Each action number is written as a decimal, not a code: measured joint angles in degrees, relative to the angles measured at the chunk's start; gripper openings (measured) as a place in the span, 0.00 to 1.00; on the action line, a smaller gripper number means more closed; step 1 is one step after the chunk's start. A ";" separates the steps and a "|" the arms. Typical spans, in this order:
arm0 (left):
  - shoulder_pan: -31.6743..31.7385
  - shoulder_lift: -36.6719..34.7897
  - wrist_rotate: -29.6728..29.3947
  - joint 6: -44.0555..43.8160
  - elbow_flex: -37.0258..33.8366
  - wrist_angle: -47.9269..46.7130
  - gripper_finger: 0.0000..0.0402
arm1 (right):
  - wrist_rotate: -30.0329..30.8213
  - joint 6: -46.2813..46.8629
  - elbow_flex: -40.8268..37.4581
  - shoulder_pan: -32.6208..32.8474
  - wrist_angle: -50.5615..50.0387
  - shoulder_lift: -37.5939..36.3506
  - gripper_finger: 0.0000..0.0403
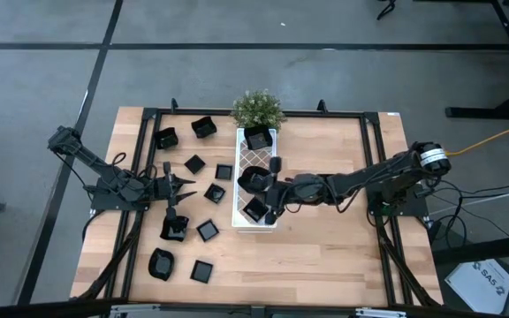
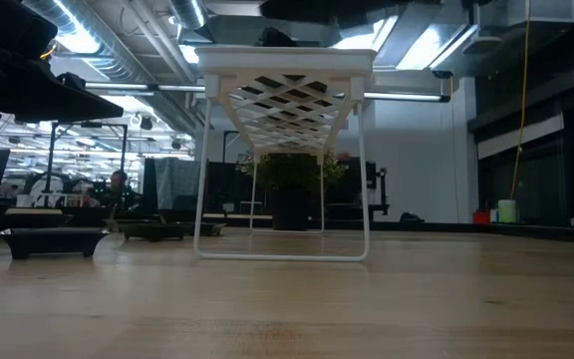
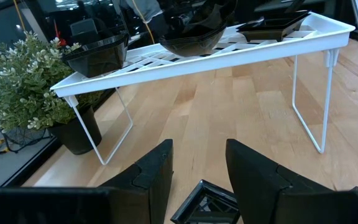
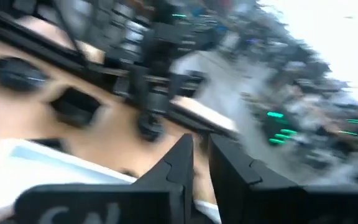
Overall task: Pick & Place Mini shaped plates
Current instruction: Stack the leaf shape plate on top of the leaf shape plate on the shelf
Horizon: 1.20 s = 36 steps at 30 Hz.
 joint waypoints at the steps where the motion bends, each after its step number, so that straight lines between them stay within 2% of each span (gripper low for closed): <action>1: 0.00 0.02 0.00 0.00 -0.02 0.00 0.36 | 3.53 -1.75 0.01 0.71 -0.52 -1.12 0.13; 4: 0.02 0.02 0.00 0.00 -0.02 0.00 0.36 | 11.65 -2.50 1.48 2.27 -6.17 -4.45 0.13; 6: 0.02 0.02 0.01 -0.01 -0.02 0.00 0.36 | 12.48 0.29 2.03 2.68 -11.38 -5.97 0.13; 10: 0.02 0.00 0.00 -0.02 -0.02 0.00 0.36 | 4.11 5.50 2.11 2.73 -21.36 -7.41 0.13; 13: 0.02 0.00 0.00 -0.02 0.00 0.00 0.36 | -0.55 4.60 2.10 2.84 -25.79 -7.61 0.13; 20: 0.02 0.02 0.00 -0.01 -0.02 0.00 0.36 | 1.69 4.08 2.11 2.29 -28.88 -7.67 0.15; 30: 0.02 0.00 0.00 0.00 -0.02 0.00 0.36 | 0.43 4.65 1.19 1.68 -28.63 -7.48 0.42; 36: 0.02 0.00 0.02 -0.02 -0.02 0.00 0.36 | -0.25 4.82 -0.44 0.75 -26.22 -7.46 0.46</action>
